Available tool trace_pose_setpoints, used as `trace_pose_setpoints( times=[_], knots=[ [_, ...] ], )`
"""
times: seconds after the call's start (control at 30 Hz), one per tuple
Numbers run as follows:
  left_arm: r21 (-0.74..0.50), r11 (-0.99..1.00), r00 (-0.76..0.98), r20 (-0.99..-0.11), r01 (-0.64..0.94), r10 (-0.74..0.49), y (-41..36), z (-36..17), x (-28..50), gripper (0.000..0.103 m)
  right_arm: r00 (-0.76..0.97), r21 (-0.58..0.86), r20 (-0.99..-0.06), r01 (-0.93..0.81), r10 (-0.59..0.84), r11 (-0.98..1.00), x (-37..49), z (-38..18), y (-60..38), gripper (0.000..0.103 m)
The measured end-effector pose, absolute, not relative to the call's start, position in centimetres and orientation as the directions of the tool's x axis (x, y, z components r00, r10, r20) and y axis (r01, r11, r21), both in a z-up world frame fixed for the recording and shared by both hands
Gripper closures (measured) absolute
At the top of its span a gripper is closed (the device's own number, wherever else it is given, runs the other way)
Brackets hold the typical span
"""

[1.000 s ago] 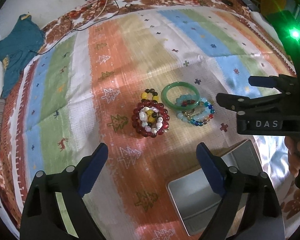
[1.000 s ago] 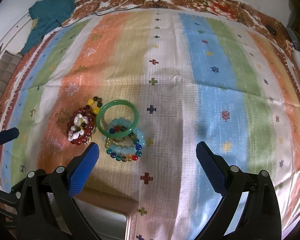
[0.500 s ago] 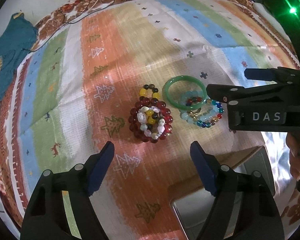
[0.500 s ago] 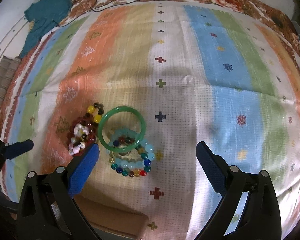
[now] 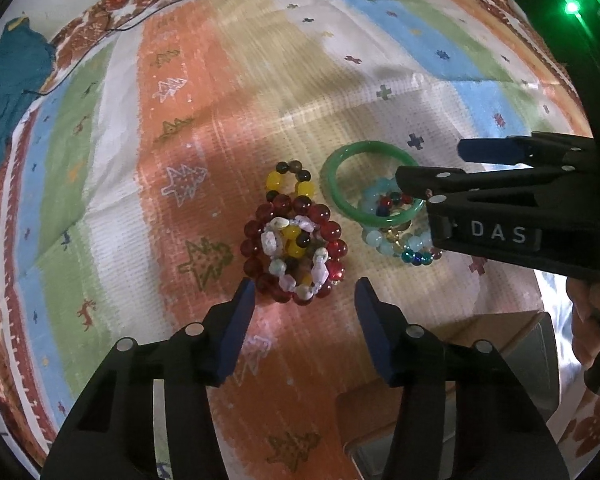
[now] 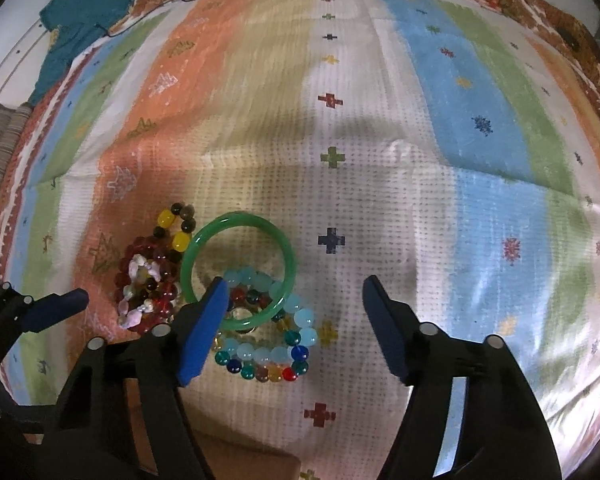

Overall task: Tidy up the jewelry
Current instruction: 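Grasp the red-and-white bead bracelet with the left tool while the right tool grasps the green bangle, then carry the white bead bracelet with the left tool while the right tool carries the green bangle over the tin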

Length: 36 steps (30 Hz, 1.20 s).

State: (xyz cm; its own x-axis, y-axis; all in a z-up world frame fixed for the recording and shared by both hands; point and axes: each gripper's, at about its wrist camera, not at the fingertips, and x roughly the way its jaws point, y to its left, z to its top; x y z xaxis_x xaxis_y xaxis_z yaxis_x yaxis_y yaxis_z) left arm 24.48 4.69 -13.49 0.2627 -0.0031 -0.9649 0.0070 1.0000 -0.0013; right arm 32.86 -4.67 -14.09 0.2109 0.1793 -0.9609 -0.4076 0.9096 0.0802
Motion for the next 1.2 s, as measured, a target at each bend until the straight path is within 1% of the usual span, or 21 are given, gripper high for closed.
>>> trace_pose_setpoints(
  times=[0.03,0.1,0.13,0.2,0.23,0.27,0.4,0.47,0.53,0.57,0.67,0.8,1.2],
  knots=[
    [-0.001,1.0,0.26,-0.966,0.009,-0.003,4.7,-13.6,24.6,0.055,0.209,0.083,-0.961,-0.406,0.181,0.91,33.0,-14.3,-4.6,0.036],
    [0.0,1.0,0.254,-0.967,0.011,-0.002,4.7,-13.9,24.9,0.065,0.203,0.088,-0.962,-0.4,0.182,0.912,33.3,-14.8,-4.6,0.046],
    [0.0,1.0,0.25,-0.968,0.013,-0.003,4.8,-14.0,25.0,0.068,0.198,0.09,-0.963,-0.399,0.182,0.912,33.4,-15.0,-4.5,0.049],
    [-0.04,0.999,0.243,-0.969,0.004,-0.04,5.0,-14.3,25.2,0.077,0.188,0.095,-0.965,-0.399,0.182,0.912,33.7,-15.5,-4.4,0.058],
    [-0.058,0.998,0.235,-0.971,-0.004,-0.055,5.2,-14.5,25.3,0.078,0.185,0.096,-0.966,-0.399,0.182,0.912,33.8,-15.6,-4.4,0.059],
    [-0.048,0.999,0.231,-0.972,-0.005,-0.045,5.2,-14.6,25.3,0.08,0.183,0.1,-0.965,-0.401,0.187,0.91,33.9,-15.7,-4.3,0.061],
    [-0.02,1.0,0.227,-0.974,0.013,-0.022,5.0,-15.0,25.5,0.086,0.174,0.118,-0.963,-0.416,0.207,0.902,34.0,-15.8,-3.7,0.077],
    [-0.017,1.0,0.226,-0.974,0.016,-0.02,4.8,-15.1,25.6,0.091,0.172,0.119,-0.962,-0.431,0.211,0.894,33.9,-15.8,-3.3,0.082],
    [-0.016,1.0,0.226,-0.974,0.017,-0.019,4.8,-15.2,25.6,0.093,0.17,0.12,-0.962,-0.437,0.213,0.892,33.9,-15.8,-3.2,0.085],
    [-0.014,1.0,0.227,-0.974,0.016,-0.017,4.8,-15.2,25.6,0.093,0.173,0.115,-0.962,-0.442,0.21,0.89,33.9,-15.8,-3.1,0.093],
    [-0.009,1.0,0.23,-0.973,0.016,-0.012,4.8,-15.1,25.7,0.094,0.184,0.086,-0.965,-0.448,0.186,0.89,33.9,-15.8,-3.1,0.094],
    [-0.015,1.0,0.247,-0.969,0.001,-0.015,5.1,-14.4,25.5,0.094,0.189,0.093,-0.962,-0.445,0.195,0.891,34.1,-15.9,-3.3,0.095],
    [0.018,1.0,0.299,-0.954,-0.016,0.022,5.0,-11.8,24.7,0.094,0.268,0.059,-0.943,-0.449,0.197,0.892,32.3,-12.8,-5.0,0.095]
  ],
)
